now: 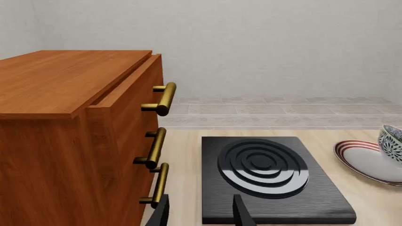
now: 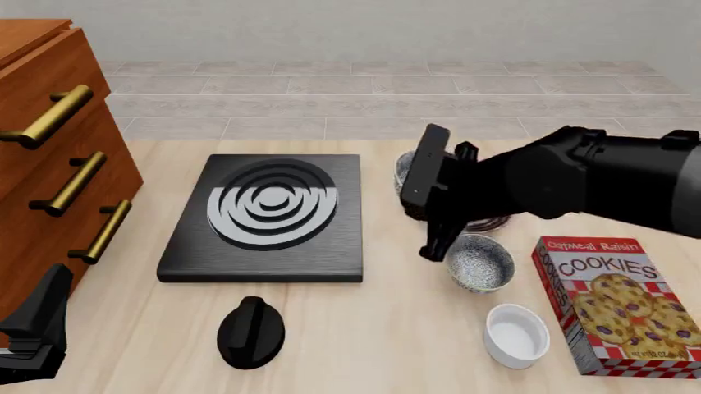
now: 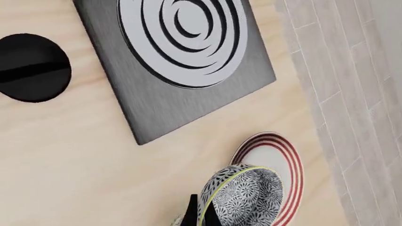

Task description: Pick the akita bowl from table center and place it on the plate.

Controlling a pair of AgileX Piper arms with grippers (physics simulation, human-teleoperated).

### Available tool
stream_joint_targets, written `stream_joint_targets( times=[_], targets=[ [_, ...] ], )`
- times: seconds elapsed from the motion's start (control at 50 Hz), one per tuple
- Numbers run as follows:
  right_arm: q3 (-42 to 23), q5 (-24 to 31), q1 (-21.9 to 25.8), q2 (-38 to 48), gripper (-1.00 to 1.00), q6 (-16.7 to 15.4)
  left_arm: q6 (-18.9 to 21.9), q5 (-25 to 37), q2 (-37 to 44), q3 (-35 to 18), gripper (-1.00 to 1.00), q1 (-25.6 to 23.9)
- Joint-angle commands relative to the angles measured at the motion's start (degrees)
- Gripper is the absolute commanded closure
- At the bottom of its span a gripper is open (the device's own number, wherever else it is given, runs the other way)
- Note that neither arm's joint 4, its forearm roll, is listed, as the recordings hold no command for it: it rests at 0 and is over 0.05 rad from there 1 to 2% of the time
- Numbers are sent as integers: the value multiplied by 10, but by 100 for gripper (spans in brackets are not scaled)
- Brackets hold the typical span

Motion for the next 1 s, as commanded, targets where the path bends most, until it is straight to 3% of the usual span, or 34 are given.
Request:
stream_joint_targets(
  times=[0.02, 0.16, 0.36, 0.92, 0.94, 1.0],
  targets=[
    [-31, -19, -43, 34, 100, 49, 0, 0, 0, 0, -100, 0],
    [-53, -37, -75, 53, 100, 86, 0, 0, 0, 0, -100, 0],
    [-52, -50, -90, 71, 100, 109, 0, 0, 0, 0, -100, 0],
    [-70, -82, -133, 138, 100, 143, 0, 0, 0, 0, -100, 0],
    [-78, -84, -133, 139, 100, 163, 0, 0, 0, 0, -100, 0],
    [-78, -89, -138, 147, 100, 159, 0, 0, 0, 0, -100, 0]
  ],
)
